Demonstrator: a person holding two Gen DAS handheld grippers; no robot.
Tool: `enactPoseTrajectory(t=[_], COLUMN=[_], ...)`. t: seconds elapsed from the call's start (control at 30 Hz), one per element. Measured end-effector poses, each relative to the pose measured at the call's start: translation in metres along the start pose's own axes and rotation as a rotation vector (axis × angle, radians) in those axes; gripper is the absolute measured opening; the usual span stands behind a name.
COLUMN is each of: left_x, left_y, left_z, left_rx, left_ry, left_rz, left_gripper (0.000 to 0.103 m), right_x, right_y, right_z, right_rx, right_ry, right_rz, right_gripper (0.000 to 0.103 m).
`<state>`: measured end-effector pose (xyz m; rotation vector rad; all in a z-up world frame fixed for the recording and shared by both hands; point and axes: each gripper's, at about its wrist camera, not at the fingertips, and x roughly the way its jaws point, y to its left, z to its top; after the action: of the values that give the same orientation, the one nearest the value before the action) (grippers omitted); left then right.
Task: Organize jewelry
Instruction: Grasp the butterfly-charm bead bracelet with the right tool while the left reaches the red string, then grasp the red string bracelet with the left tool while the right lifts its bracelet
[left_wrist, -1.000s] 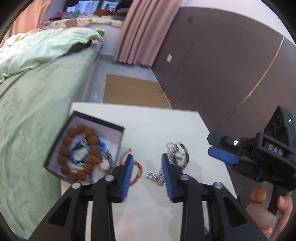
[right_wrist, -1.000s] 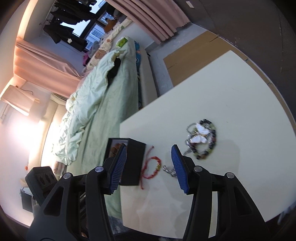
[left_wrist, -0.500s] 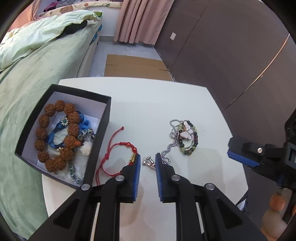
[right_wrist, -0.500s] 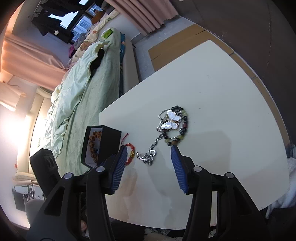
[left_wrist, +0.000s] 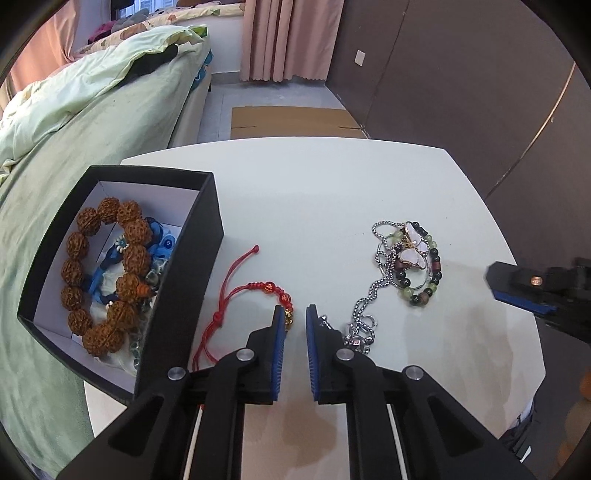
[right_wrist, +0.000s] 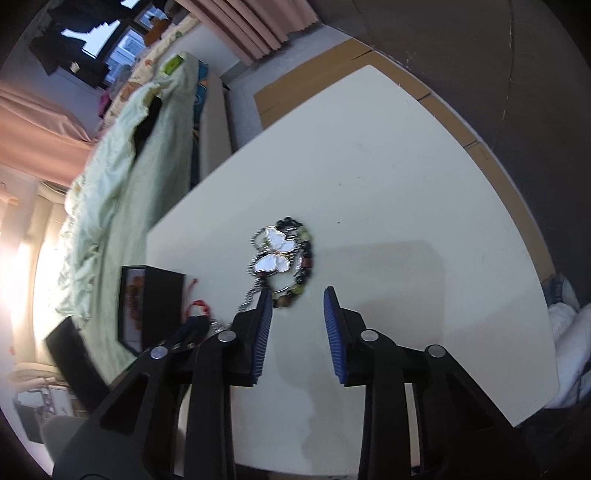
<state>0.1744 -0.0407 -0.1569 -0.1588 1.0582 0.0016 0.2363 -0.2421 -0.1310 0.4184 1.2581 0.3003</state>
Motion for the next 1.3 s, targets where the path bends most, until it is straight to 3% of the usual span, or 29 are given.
enactPoseTrajectory(t=[0.2, 0.33, 0.53, 0.7, 0.87, 0.93, 1.0, 1.1, 1.23, 1.3], left_x=[0.005, 0.007, -0.003, -0.012, -0.001, 0.001, 0.001, -0.001, 0.003, 0.006], left_y=[-0.008, -0.010, -0.001, 0.001, -0.003, -0.011, -0.015, -0.019, -0.014, -0.012], left_z=[-0.008, -0.008, -0.007, -0.004, -0.004, -0.005, -0.007, -0.010, -0.009, -0.009], left_rx=[0.061, 0.079, 0.059, 0.065, 0.103, 0.130, 0.154, 0.182, 0.159, 0.158], left_ry=[0.060, 0.052, 0.030, -0.002, 0.009, -0.002, -0.010, -0.021, -0.006, 0.006], left_rz=[-0.011, -0.013, -0.075, -0.083, -0.008, 0.024, 0.044, 0.048, 0.008, 0.028], left_gripper=[0.009, 0.009, 0.005, 0.007, 0.007, 0.010, 0.034, 0.040, 0.037, 0.017], right_x=[0.029, 0.040, 0.055, 0.048, 0.022, 0.013, 0.006, -0.003, -0.007, -0.009], right_y=[0.013, 0.018, 0.028, 0.020, 0.014, 0.012, 0.010, 0.011, 0.013, 0.014], right_z=[0.006, 0.012, 0.008, 0.006, 0.009, 0.009, 0.009, 0.009, 0.008, 0.009], right_rx=[-0.065, -0.105, -0.186, -0.171, -0.141, -0.139, -0.139, -0.148, -0.157, -0.162], right_ry=[0.027, -0.001, -0.026, -0.025, -0.073, -0.087, -0.092, -0.102, -0.102, -0.103], right_rz=[-0.077, -0.154, -0.256, -0.263, -0.232, -0.218, -0.204, -0.186, -0.166, -0.160], right_gripper=[0.028, 0.026, 0.009, 0.009, 0.009, 0.009, 0.009, 0.009, 0.009, 0.009])
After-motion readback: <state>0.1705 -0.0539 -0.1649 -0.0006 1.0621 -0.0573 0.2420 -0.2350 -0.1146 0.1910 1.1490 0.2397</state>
